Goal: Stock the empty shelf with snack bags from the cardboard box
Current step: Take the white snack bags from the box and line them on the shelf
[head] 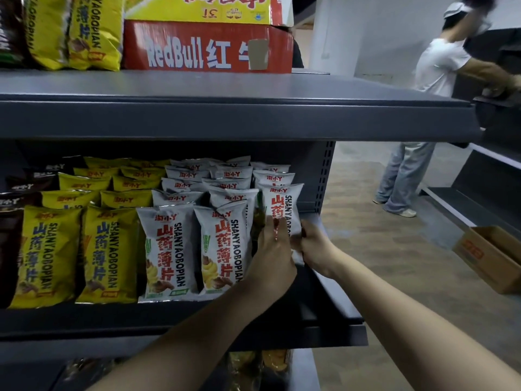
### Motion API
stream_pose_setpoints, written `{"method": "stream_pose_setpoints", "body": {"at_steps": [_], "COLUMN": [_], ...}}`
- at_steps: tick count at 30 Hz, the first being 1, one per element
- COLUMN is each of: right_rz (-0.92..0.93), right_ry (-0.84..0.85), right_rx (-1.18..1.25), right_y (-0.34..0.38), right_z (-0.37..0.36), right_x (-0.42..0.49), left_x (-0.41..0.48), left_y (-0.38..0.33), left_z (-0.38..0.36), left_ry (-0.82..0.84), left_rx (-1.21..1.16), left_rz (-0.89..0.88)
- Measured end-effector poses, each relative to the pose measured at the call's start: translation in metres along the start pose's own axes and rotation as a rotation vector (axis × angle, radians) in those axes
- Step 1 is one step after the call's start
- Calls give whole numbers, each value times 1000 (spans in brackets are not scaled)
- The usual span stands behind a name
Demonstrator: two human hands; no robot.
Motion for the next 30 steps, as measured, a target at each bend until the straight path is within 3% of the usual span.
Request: {"method": "stream_pose_setpoints", "body": {"at_steps": [4, 8, 10, 13, 16, 19, 25, 30], "right_rz": [46, 93, 230, 590, 597, 556, 435, 474], "right_ry": [-3, -168, -216, -264, -170, -107, 13, -10], "right_rx": [-64, -264, -626, -1117, -1488, -1574, -1584, -1617], "right_y": [1, -4, 14, 49, 52, 51, 49, 45], "right_z": [-17, -7, -4, -12, -25, -29, -31, -31], "right_x": [7, 13, 4, -15, -10, 1, 8, 0], "left_x": [2, 0, -1, 1, -4, -6, -2, -8], "left_y": [8, 13, 13, 18, 10, 14, 17, 16], "left_z": [-6, -19, -25, -30, -28, -50, -48, -48], "left_ry": [10, 80, 31, -11, -50, 145, 167, 202], "left_rx": [55, 162, 215, 309, 348, 456, 511, 414], "left_rz": [-2, 34, 35, 97, 59, 16, -11, 8]}}
Point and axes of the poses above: each hand's wrist, its own x-axis towards the middle knuckle, its own z-axis out of the back of the hand, y = z × x, the point moved 8 cm from there along x, towards the middle knuckle, and after that the axes turned 9 degrees about x, right-handed, at the moved point
